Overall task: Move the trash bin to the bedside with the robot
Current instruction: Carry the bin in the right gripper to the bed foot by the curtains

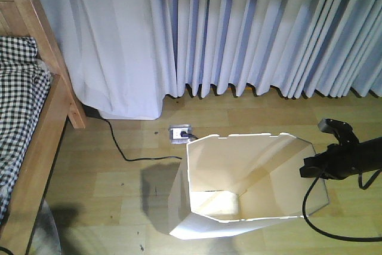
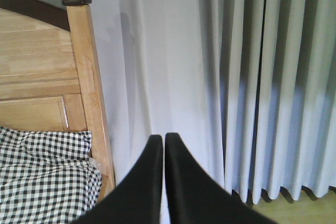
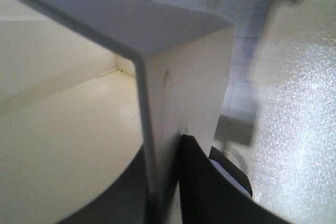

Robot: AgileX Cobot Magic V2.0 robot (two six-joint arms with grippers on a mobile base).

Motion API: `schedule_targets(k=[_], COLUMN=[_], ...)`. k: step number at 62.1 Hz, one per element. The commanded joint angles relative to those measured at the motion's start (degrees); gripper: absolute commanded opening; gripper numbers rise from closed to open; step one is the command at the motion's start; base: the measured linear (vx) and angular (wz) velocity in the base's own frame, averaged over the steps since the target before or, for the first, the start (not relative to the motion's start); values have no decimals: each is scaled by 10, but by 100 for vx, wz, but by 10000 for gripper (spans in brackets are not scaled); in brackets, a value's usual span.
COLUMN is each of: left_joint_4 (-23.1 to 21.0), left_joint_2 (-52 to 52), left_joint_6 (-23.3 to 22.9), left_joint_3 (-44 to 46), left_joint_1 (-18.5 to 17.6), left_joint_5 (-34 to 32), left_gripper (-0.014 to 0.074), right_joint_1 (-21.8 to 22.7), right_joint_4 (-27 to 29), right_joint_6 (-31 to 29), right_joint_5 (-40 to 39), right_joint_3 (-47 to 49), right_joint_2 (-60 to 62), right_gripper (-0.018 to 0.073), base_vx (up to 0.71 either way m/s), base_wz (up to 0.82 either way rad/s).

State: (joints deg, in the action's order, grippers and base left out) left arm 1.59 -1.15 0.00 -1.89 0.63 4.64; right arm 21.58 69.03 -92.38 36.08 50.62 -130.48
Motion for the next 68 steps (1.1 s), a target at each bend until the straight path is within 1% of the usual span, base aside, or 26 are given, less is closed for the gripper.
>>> schedule_targets(k=[1,43,68], left_joint_4=[-5,-5,-5], left_joint_2=[-4,-4,-4], left_joint_6=[-8,-8,-8], left_joint_3=[-7,-7,-7], left_joint_1=[-4,-4,-4], left_joint_5=[-43,-43,-43], left_gripper=[-6,-6,-6], right_joint_1=[2,2,2], right_joint_4=[35,35,35], right_joint_6=[6,6,6], right_joint_5=[132,134,133], right_joint_3=[5,5,5], right_joint_2=[39,39,39], right_gripper=[-4,-4,-4], base_vx=[15,13,7], base_wz=[1,3,5])
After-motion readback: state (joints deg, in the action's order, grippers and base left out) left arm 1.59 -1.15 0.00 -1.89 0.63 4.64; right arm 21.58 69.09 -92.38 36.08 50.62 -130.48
